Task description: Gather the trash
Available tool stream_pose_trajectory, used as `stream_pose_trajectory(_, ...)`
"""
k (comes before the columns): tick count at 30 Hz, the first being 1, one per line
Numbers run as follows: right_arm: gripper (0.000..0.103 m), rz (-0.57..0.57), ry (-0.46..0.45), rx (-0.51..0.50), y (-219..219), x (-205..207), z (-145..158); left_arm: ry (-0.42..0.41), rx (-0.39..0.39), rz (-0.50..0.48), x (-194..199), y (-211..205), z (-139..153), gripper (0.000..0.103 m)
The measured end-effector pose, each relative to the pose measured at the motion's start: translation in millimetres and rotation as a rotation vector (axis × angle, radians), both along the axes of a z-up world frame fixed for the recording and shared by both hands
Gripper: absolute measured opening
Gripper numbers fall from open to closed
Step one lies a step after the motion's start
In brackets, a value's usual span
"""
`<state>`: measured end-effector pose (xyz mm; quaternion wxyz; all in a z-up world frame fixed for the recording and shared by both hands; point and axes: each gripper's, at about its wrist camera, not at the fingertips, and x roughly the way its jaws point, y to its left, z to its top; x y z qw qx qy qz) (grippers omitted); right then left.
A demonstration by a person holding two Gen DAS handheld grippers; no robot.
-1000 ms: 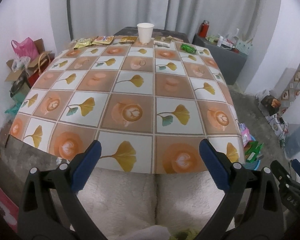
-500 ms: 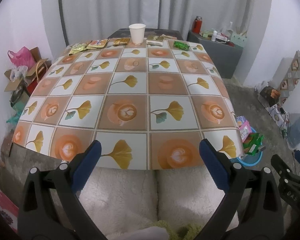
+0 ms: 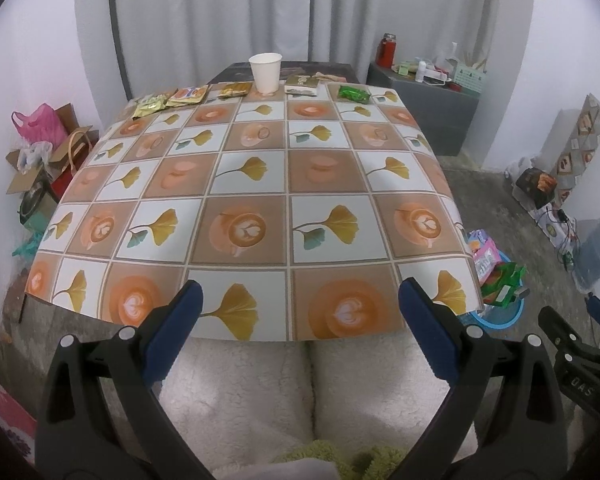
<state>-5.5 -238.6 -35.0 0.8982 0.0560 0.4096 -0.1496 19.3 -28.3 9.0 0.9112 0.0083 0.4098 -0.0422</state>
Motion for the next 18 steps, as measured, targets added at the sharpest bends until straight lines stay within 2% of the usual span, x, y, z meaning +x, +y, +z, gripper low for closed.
stream_pose_trajectory(18,0.097,0.0,-0.005,0.002,-1.0,-0.7,-0.4,0.011,-0.007,-0.011,1.0,-1.7,-0.5,0.094)
